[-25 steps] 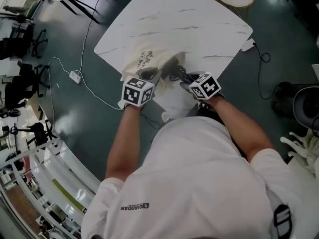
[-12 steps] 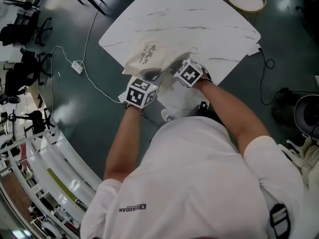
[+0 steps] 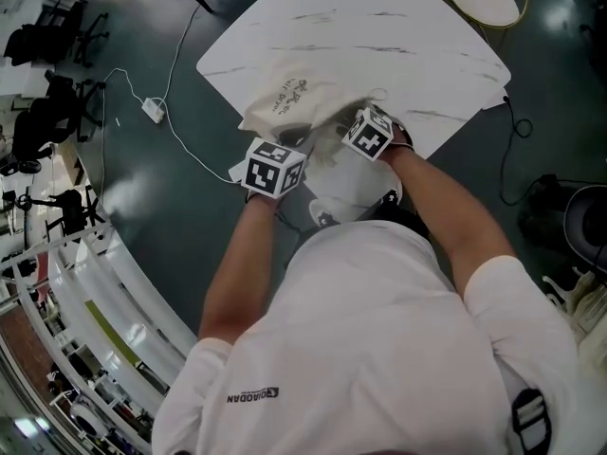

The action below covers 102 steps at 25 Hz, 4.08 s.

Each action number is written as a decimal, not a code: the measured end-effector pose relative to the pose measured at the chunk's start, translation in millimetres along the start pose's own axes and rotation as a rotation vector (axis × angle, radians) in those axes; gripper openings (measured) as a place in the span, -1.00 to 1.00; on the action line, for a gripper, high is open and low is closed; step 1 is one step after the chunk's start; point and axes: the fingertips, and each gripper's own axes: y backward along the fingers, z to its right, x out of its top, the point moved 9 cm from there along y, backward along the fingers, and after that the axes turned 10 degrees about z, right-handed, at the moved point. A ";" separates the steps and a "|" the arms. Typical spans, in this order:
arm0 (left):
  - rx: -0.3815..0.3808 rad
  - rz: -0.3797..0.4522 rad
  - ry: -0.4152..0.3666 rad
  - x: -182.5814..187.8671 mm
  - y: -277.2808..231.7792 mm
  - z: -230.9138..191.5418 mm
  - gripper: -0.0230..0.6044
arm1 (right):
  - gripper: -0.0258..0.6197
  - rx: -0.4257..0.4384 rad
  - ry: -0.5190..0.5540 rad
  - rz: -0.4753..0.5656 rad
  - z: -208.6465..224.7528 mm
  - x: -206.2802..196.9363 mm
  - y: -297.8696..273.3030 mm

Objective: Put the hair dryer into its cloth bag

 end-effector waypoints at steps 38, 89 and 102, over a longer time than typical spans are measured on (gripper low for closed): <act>0.039 0.025 -0.023 15.3 -4.6 21.9 -0.77 | -0.45 -0.068 0.084 0.125 -9.3 26.5 8.5; 0.000 -0.233 -0.044 -75.4 -93.1 -0.7 -0.76 | -0.29 -0.285 -0.366 0.276 -41.1 -32.3 193.5; -0.047 -0.157 -0.004 -66.9 -78.9 1.0 -0.50 | -0.30 -0.295 -0.356 0.248 -51.4 -23.3 189.1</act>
